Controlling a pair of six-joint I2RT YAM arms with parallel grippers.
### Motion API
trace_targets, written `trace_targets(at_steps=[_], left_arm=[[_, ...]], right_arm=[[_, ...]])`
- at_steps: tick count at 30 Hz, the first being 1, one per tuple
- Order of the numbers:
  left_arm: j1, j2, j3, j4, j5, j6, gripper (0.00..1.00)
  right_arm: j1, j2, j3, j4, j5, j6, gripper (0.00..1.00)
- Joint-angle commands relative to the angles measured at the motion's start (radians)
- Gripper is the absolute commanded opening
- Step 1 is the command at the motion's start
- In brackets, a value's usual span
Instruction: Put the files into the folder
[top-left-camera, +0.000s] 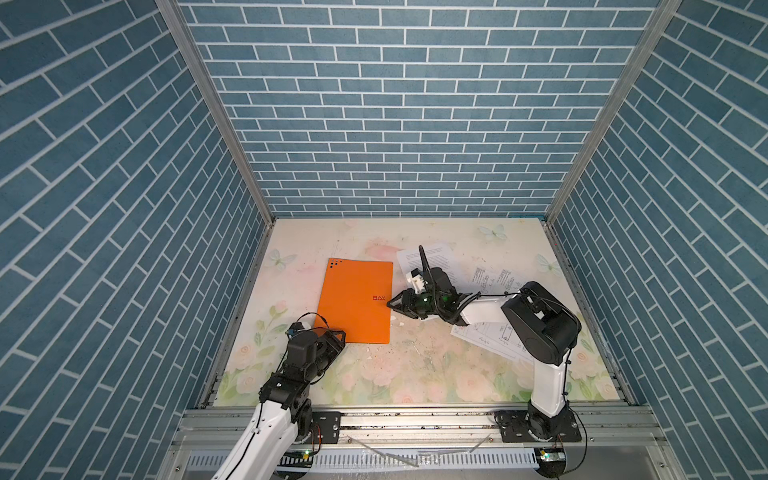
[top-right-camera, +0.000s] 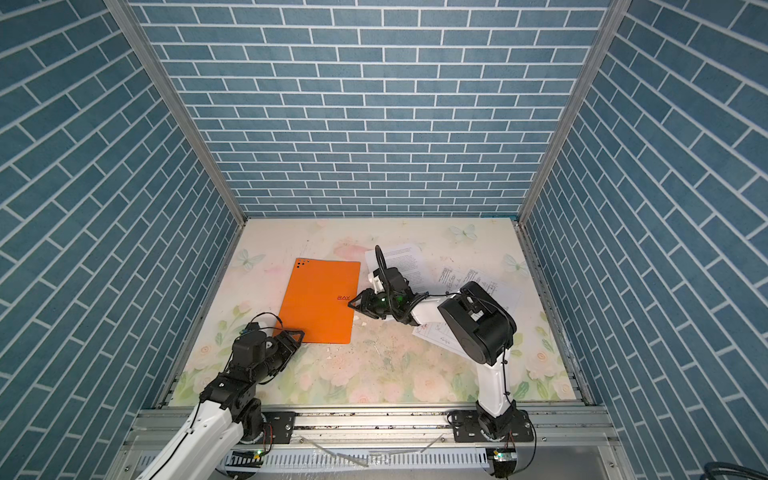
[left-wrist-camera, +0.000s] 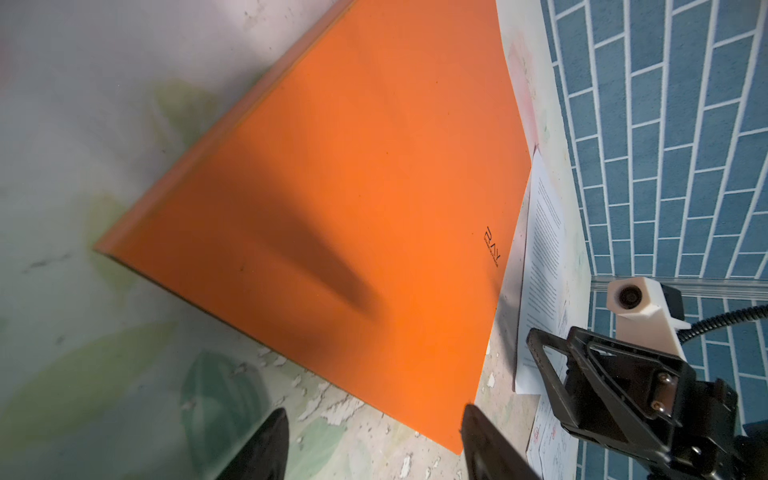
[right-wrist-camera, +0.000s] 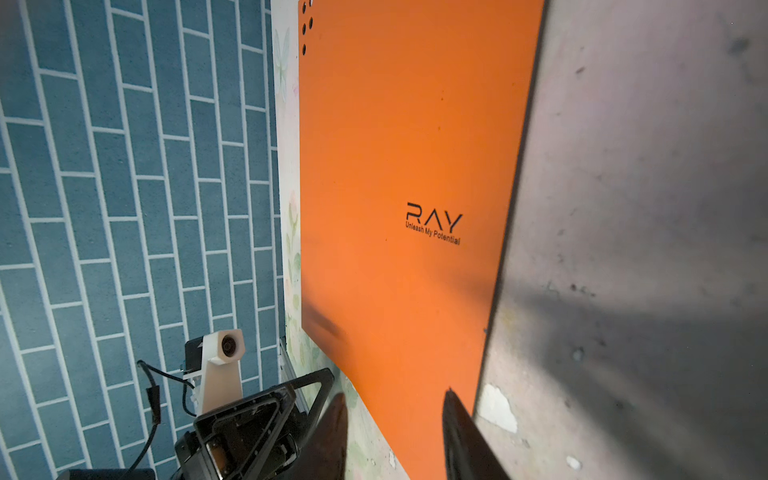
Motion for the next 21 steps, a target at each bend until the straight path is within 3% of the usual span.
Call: trace_targets(at_steps=[1,21], left_arm=[[0.019,-0.006,-0.028,0.035,0.017,-0.003,0.67],[0.059,-0.006,-0.058,0.045,0.048,-0.04,0.67]], right_arm=[[0.004,0.006,0.038,-0.009,0.008,-0.02,0.38],[0.053,0.068,0.158,-0.028,-0.038,-0.057,0.4]])
